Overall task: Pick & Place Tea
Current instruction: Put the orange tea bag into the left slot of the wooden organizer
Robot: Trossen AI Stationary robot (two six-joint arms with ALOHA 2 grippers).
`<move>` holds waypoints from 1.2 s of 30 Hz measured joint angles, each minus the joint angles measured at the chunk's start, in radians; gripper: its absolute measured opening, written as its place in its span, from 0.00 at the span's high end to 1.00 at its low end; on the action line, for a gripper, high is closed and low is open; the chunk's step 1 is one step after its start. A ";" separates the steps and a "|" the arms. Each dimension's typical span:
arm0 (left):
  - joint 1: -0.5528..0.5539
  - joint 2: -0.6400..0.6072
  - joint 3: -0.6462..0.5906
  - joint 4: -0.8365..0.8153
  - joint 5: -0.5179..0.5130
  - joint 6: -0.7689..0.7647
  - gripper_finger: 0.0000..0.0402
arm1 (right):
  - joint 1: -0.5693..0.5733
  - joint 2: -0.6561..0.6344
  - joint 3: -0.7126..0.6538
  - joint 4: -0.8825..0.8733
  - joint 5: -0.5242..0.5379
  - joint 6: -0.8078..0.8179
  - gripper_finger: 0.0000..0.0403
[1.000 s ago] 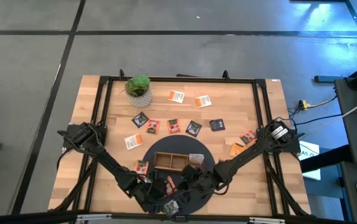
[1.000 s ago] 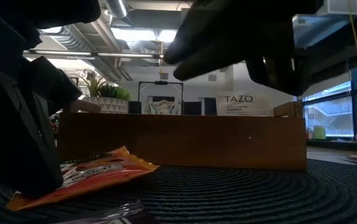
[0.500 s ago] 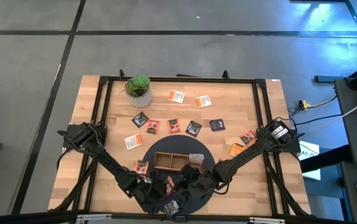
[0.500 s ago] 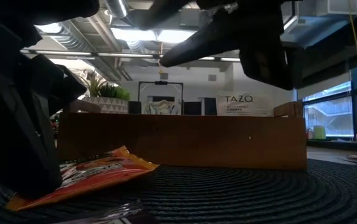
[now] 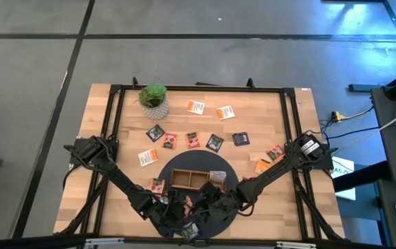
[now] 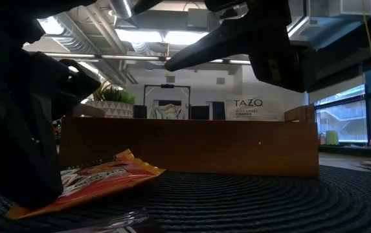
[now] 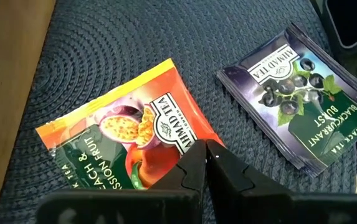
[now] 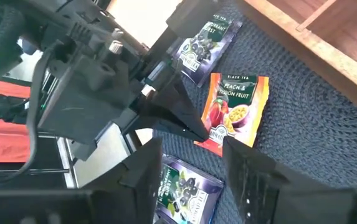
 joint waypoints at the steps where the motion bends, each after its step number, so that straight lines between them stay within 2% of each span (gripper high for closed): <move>1: 0.000 0.000 0.000 0.000 0.000 0.000 0.97 | 0.000 0.001 0.000 -0.001 0.000 0.000 0.59; 9: 0.001 0.000 -0.001 -0.003 -0.002 0.002 0.98 | 0.000 0.053 0.001 0.023 -0.002 -0.003 0.64; 18: 0.001 0.001 -0.001 -0.003 -0.003 -0.001 0.97 | -0.005 0.134 0.000 0.035 -0.031 0.058 0.66; 32: 0.000 0.001 -0.002 -0.001 -0.003 -0.001 0.97 | -0.017 0.155 0.000 0.082 -0.051 0.100 0.66; 36: 0.000 0.001 -0.002 0.000 -0.003 -0.008 0.98 | -0.025 0.155 0.001 0.090 -0.094 0.100 0.70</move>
